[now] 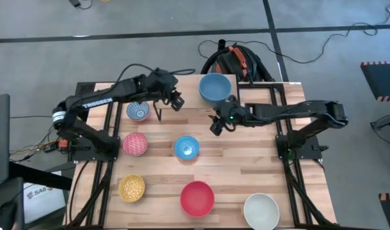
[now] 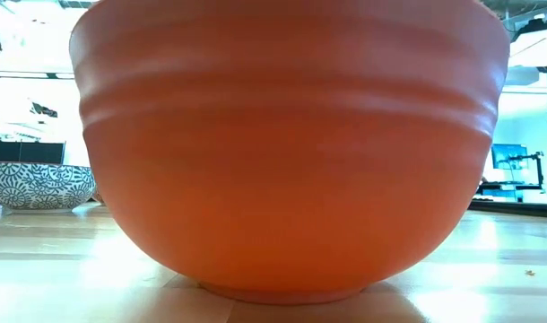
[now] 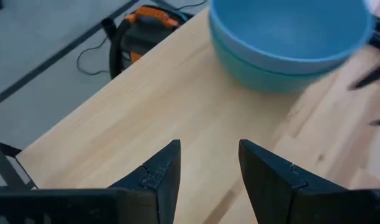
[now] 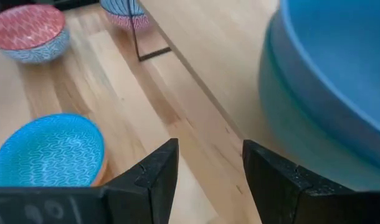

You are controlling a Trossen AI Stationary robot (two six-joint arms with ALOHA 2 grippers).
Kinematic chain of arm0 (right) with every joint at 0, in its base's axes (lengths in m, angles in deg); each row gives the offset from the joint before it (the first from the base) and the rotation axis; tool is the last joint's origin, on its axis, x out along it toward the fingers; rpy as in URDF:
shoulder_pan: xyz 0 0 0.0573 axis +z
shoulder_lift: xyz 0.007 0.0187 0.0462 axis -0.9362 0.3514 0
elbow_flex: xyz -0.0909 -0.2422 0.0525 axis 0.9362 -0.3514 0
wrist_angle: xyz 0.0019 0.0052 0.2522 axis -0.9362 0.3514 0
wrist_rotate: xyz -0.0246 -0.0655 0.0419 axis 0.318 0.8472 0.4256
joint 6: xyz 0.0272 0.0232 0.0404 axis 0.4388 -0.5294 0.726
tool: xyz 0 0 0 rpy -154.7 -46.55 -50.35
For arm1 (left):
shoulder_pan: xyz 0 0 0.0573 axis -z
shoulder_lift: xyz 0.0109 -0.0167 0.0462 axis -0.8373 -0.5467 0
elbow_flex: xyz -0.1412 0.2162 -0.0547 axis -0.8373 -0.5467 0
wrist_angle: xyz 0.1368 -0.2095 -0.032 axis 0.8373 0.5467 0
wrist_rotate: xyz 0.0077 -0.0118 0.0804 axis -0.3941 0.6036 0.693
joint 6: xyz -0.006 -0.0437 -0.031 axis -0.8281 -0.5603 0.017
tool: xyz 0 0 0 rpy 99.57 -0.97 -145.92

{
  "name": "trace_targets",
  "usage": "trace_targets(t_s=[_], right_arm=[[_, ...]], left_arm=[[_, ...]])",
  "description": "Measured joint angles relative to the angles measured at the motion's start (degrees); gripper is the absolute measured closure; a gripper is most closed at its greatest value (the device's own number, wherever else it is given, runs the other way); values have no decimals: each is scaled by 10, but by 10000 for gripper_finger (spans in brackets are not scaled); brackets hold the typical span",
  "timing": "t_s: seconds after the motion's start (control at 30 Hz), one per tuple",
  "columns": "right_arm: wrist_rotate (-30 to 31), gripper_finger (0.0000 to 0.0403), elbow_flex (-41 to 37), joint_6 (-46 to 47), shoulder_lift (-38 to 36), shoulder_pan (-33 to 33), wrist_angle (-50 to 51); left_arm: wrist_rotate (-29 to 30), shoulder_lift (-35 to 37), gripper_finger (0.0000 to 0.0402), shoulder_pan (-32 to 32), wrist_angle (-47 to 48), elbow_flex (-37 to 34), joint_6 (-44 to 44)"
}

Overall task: Place and stack bowls onto a shelf
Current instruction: Adjust the stacked bowls on the shelf, then stack the white bowl on top of the blue bowl on the shelf

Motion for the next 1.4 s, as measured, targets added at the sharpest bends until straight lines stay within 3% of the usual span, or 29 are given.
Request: trace_targets(t_s=[0.17,0.37,0.87,1.0,1.17,1.4], right_arm=[[-3,200,1,-20,37,-6,-46],[39,200,1,-35,40,-13,-50],[34,200,1,-27,20,-26,-13],[2,200,1,2,0,1,4],[-42,200,1,63,-44,34,55],[-92,200,1,191,-110,85,195]], left_arm=[[49,7,256,30,39,-1,-21],[75,7,256,64,85,-1,-60],[85,8,256,116,115,-1,-132],[100,14,256,146,136,-1,-170],[170,20,256,208,149,-1,-227],[250,17,256,300,150,-1,-309]])
